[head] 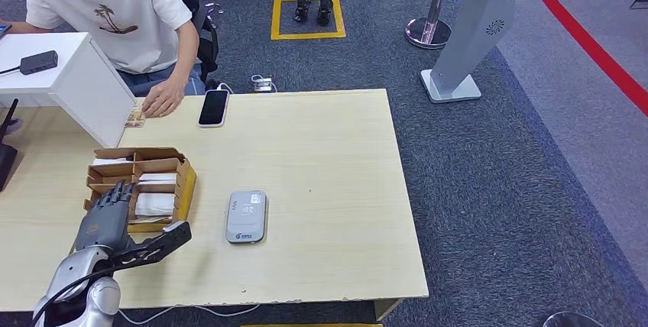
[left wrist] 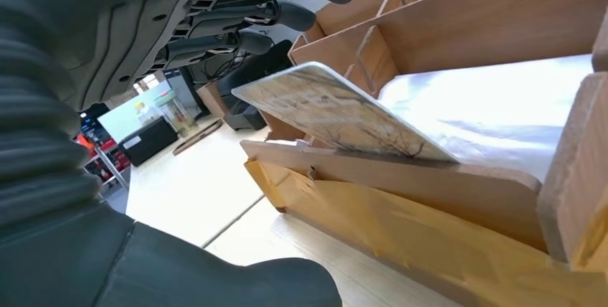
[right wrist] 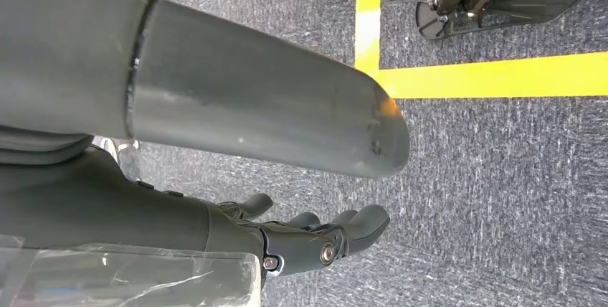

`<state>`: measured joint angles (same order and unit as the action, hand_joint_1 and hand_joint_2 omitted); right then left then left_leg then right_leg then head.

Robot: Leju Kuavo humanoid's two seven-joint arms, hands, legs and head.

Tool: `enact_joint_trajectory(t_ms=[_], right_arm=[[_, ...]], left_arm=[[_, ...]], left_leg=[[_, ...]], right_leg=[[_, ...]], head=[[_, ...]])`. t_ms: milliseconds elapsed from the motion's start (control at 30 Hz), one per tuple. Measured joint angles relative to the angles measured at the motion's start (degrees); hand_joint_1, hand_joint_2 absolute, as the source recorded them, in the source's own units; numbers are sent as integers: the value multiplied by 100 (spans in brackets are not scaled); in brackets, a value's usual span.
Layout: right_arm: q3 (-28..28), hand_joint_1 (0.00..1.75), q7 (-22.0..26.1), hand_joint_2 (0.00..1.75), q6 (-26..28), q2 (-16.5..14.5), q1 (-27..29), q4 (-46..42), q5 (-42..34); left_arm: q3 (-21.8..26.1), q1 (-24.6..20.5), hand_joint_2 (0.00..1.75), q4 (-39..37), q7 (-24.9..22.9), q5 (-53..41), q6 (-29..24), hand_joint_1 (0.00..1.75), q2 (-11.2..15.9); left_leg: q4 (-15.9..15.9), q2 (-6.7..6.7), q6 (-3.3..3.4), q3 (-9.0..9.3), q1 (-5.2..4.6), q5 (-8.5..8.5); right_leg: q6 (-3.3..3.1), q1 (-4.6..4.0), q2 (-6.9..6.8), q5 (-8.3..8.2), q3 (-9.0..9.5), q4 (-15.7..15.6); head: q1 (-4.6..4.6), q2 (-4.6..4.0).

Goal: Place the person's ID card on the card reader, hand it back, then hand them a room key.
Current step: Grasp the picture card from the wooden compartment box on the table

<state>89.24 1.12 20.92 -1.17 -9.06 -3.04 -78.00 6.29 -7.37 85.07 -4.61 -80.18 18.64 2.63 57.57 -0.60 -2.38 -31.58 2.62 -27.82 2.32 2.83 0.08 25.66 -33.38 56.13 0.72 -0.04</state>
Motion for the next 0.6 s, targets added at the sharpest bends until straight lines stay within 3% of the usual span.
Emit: enact_joint_trajectory(t_ms=[67, 100, 200, 233, 267, 300, 333, 400, 433, 467, 600], right_arm=[[0, 0, 4, 0, 0, 2, 0, -1, 0], [0, 0, 6, 0, -1, 2, 0, -1, 1], [0, 0, 8, 0, -2, 4, 0, -1, 1], [0, 0, 8, 0, -2, 4, 0, -2, 1], [0, 0, 8, 0, -2, 5, 0, -2, 0], [0, 0, 8, 0, -2, 5, 0, -2, 0], [0, 0, 8, 0, -2, 5, 1, -2, 0], [0, 0, 8, 0, -2, 5, 1, -2, 1], [0, 0, 8, 0, -3, 5, 0, -2, 1], [0, 0, 8, 0, -4, 5, 0, -2, 1], [0, 0, 22, 0, -9, 5, 0, -2, 0]], left_arm=[[0, -5, 175, -24, 13, 39, 20, 0, 10], [0, -7, 175, -33, 27, 74, 37, 24, 21], [0, -9, 175, -44, 58, 174, 79, 146, 51], [-1, -9, 175, -45, 60, 192, 85, 162, 58], [-1, -10, 175, -45, 61, 206, 90, 156, 65], [-2, -12, 175, -45, 62, 219, 94, 137, 75], [-3, -14, 175, -44, 63, 236, 95, 134, 86], [-4, -17, 175, -44, 61, 269, 95, 147, 99], [-6, -17, 175, -44, 57, 288, 95, 169, 103], [-8, -17, 175, -44, 51, 308, 94, 175, 105], [-20, -17, 175, -42, 21, 368, 76, 175, 126]], left_leg=[[0, 0, 0, 0, 0, 0], [0, 0, 0, 1, 0, 0], [0, 0, 0, 1, 0, 0], [0, 0, 0, 1, 0, 0], [0, 0, 0, 1, 0, 0], [0, 0, 0, 1, 0, 0], [0, 0, 0, 1, 0, 0], [0, 0, 0, 1, 0, 0], [0, 1, 0, 1, 0, 0], [0, 1, 0, 0, 0, 0], [0, 0, 0, 1, 0, 0]], right_leg=[[0, 0, 0, 0, 0, 0], [0, 0, 0, 0, 0, 0], [0, 0, 0, 0, 0, 0], [0, 0, 0, 0, 0, 0], [0, 0, 0, 0, 0, 0], [0, 0, 0, 0, 0, 0], [0, 0, 0, 0, 0, 0], [0, 0, 0, 0, 0, 0], [0, 0, 0, 0, 0, 0], [0, 0, -1, 0, 0, 0], [0, 0, 0, 0, 0, 0]], head=[[0, 0], [0, 0], [0, 1], [0, 1], [-1, 1], [0, 0], [-1, 0], [-1, 1], [-1, 1], [-2, 1], [-3, 0]])
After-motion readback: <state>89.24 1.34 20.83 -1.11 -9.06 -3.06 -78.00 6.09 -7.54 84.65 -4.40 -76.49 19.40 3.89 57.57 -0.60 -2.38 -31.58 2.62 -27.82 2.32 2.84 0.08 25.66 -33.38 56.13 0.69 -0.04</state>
